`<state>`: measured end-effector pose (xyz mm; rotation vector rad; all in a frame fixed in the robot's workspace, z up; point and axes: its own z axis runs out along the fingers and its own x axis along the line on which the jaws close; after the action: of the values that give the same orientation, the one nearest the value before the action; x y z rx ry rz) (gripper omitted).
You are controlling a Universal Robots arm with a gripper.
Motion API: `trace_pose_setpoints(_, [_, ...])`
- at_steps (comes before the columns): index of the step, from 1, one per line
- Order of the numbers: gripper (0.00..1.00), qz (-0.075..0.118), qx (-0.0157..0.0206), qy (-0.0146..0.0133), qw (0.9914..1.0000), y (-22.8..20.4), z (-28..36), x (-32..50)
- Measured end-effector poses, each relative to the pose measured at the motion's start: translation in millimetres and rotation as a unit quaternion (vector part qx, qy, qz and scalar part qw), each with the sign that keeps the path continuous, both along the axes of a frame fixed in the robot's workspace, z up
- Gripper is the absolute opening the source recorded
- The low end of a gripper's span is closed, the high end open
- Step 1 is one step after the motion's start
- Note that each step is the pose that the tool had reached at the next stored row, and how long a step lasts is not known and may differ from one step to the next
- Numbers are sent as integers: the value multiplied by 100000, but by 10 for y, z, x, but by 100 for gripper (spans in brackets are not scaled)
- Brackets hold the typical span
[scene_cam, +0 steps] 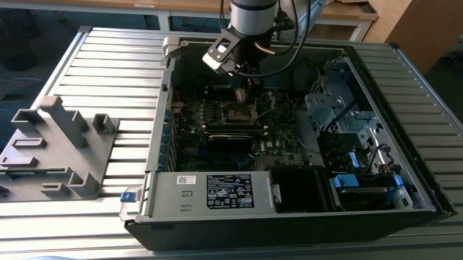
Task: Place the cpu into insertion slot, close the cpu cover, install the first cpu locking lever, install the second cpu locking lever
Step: 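Place the cpu into insertion slot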
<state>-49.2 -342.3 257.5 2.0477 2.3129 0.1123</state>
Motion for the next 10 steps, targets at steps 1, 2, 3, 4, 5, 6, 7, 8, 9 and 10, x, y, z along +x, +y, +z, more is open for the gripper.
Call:
trace_pose_setpoints(1, [54, -893, 3, -2, 99996, 0, -3, 0])
trace_pose_setpoints(2, [54, -1853, 3, -2, 99983, 0, -5, 0])
trace_pose_setpoints(3, [54, -2749, -1, 0, 99962, 0, -7, 0])
trace_pose_setpoints(4, [54, -3648, 1, -1, 99933, 0, -10, 0])
trace_pose_setpoints(5, [54, -4546, 1, 0, 99897, 0, -12, 0])
trace_pose_setpoints(6, [54, -5445, -2, 1, 99852, 0, -13, 0])
trace_pose_setpoints(7, [54, -6240, 1, 1, 99805, 0, -15, -2])
trace_pose_setpoints(8, [54, -6499, 2, 4, 99789, 0, -15, -7])
trace_pose_setpoints(9, [54, -6506, -5, 3, 99788, 0, -15, -10])
trace_pose_setpoints(10, [54, -6503, 5, -1, 99788, 1, -17, -14])
